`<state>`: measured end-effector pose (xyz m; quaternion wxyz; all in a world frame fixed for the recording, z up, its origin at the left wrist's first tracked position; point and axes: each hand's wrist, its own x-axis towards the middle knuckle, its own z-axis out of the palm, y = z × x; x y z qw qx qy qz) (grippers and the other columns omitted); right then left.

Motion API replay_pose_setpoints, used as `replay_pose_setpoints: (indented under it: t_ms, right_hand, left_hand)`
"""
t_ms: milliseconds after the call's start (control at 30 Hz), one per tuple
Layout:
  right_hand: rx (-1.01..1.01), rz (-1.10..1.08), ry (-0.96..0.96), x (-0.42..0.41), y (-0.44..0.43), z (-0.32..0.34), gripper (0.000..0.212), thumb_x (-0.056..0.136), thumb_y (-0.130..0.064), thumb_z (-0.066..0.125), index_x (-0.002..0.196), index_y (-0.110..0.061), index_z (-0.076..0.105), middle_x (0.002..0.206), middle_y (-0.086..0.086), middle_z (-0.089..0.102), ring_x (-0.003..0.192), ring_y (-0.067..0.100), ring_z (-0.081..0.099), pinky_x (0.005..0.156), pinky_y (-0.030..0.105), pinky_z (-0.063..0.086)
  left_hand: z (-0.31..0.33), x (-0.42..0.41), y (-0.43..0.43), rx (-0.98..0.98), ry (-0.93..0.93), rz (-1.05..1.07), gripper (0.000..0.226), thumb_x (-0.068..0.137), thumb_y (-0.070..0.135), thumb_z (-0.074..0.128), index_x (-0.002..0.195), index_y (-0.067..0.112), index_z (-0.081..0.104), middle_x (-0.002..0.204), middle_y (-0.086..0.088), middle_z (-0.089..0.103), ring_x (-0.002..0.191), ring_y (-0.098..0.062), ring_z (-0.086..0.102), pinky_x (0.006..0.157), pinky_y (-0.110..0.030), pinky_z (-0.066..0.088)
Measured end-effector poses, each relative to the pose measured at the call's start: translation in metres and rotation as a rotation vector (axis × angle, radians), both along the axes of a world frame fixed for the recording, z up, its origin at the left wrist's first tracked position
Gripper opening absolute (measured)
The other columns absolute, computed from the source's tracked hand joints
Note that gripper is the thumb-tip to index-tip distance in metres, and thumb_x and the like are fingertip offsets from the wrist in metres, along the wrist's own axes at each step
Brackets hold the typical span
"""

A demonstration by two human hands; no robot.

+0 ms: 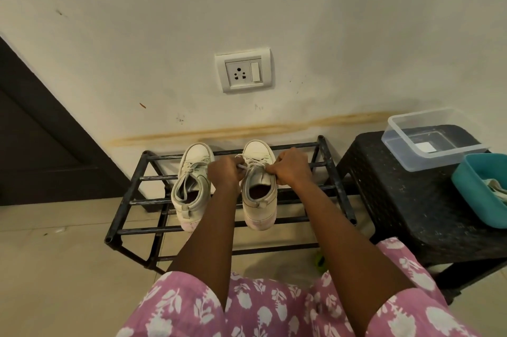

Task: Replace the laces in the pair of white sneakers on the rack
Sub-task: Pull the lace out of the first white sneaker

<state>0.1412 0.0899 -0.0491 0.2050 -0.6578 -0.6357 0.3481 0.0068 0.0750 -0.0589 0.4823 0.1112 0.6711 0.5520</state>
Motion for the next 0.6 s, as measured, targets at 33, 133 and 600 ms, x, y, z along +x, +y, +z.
replay_pose_setpoints:
  t_ms: [33,133,600]
  right_hand:
    - [-0.003,-0.003,0.006,0.0,-0.001,0.0,0.031,0.077,-0.027,0.076,0.088,0.0,0.069,0.09,0.015,0.069,0.08,0.024,0.068,0.066,0.032,0.058]
    - [-0.001,0.003,0.009,0.0,-0.002,0.001,0.032,0.076,-0.028,0.076,0.088,0.001,0.069,0.091,0.014,0.068,0.081,0.024,0.068,0.068,0.032,0.058]
    - [0.015,-0.03,0.023,-0.001,-0.002,0.001,0.019,0.077,-0.02,0.074,0.068,-0.008,0.063,0.081,0.015,0.069,0.075,0.024,0.068,0.066,0.032,0.058]
  left_hand:
    - [-0.001,-0.002,0.0,0.022,-0.038,0.058,0.014,0.077,-0.007,0.064,0.065,0.001,0.061,0.056,-0.007,0.063,0.05,-0.014,0.06,0.057,-0.028,0.056]
    - [-0.005,-0.011,-0.002,0.039,-0.152,0.196,0.006,0.085,-0.002,0.056,0.087,-0.002,0.062,0.083,-0.014,0.061,0.06,-0.016,0.057,0.048,-0.022,0.053]
    - [0.007,0.013,-0.006,0.088,1.094,-0.817,0.036,0.076,0.026,0.056,0.103,0.008,0.073,0.102,-0.014,0.071,0.096,-0.027,0.065,0.086,-0.033,0.052]
